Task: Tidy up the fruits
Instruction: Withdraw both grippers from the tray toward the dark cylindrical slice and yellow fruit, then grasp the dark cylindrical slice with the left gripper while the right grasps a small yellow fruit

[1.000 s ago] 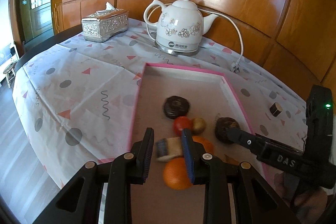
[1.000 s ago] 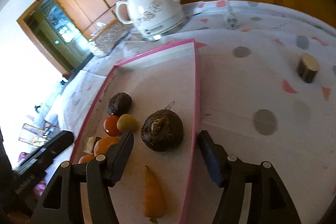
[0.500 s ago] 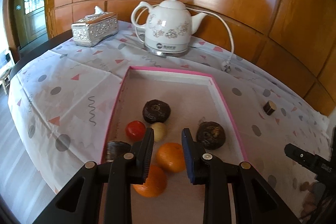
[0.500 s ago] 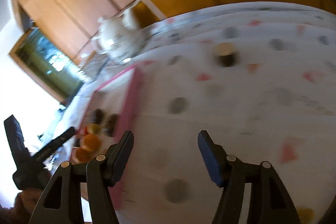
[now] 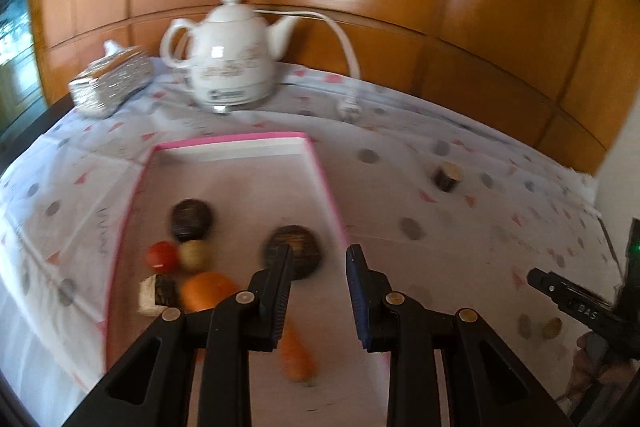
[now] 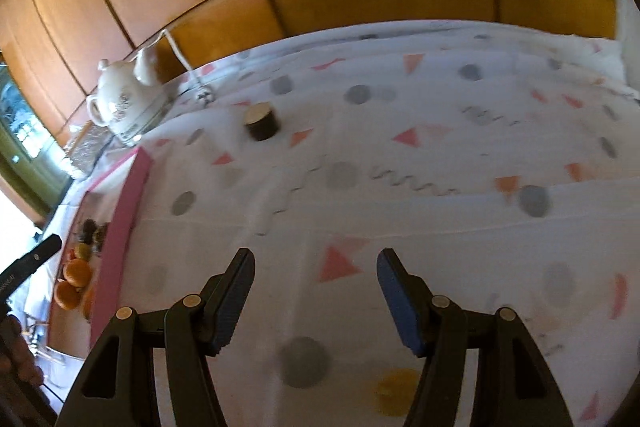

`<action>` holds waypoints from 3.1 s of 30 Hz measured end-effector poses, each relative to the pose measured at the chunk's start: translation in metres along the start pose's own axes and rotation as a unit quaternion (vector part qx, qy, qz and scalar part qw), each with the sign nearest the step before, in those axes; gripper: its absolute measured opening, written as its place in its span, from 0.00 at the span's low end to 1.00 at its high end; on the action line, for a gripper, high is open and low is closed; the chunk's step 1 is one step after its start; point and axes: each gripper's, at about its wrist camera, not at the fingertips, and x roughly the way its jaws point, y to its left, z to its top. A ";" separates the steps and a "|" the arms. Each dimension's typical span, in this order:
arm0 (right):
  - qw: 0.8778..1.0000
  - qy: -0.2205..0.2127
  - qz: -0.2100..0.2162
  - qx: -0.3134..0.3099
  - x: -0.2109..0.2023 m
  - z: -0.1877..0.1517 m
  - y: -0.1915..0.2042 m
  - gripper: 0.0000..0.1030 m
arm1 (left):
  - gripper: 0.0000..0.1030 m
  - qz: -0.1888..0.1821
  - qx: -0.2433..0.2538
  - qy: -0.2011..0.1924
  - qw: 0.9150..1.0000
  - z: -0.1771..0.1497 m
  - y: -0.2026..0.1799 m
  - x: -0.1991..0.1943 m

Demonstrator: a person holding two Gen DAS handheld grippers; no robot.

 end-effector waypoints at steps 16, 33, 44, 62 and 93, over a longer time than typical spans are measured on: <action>0.986 -0.055 -0.157 0.023 -0.014 -0.008 -0.051 0.63 | 0.45 -0.054 0.059 0.013 0.997 0.029 -0.093 0.060; 0.984 -0.043 -0.166 0.037 0.000 -0.010 -0.069 0.63 | 0.45 -0.036 0.103 0.028 0.994 0.070 -0.156 0.159; 0.985 -0.048 -0.162 0.041 0.001 -0.011 -0.069 0.64 | 0.32 -0.030 0.118 0.013 0.993 0.081 -0.174 0.189; 0.987 -0.049 -0.149 0.042 0.001 -0.011 -0.072 0.67 | 0.00 -0.043 0.142 0.010 0.989 0.052 -0.170 0.147; 0.996 0.022 -0.012 -0.082 -0.034 -0.053 -0.031 0.55 | 0.28 -0.071 0.132 0.037 0.988 0.038 -0.153 0.125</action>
